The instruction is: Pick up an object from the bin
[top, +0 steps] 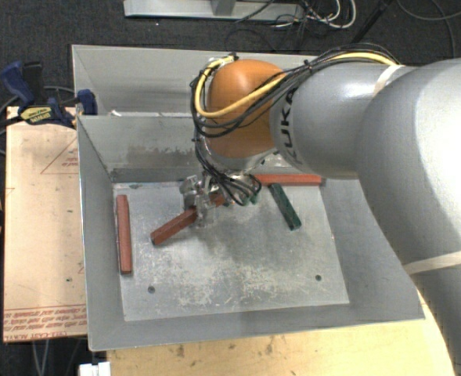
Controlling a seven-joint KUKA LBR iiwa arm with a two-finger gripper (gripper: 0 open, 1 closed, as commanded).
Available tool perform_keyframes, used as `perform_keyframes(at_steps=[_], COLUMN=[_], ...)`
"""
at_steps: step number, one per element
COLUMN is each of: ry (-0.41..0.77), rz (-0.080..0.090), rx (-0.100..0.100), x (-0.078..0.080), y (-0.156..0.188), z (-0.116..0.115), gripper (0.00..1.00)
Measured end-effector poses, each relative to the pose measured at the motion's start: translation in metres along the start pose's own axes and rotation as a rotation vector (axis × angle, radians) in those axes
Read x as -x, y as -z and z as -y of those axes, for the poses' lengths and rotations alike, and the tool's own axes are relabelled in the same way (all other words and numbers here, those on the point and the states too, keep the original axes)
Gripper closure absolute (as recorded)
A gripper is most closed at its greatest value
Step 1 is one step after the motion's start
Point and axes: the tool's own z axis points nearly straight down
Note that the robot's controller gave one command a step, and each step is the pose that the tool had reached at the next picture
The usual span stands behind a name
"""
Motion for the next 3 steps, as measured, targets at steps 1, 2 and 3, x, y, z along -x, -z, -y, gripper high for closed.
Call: perform_keyframes(at_steps=[1,2,3], ry=[-0.031,0.158,0.584], rz=[-0.004,-0.003,-0.004], rx=[0.0,0.001,0.001], x=[-0.034,-0.058,-0.108], y=[0.001,-0.006,-0.017], z=[0.024,0.045,0.107], gripper=[1.0,1.0,1.0])
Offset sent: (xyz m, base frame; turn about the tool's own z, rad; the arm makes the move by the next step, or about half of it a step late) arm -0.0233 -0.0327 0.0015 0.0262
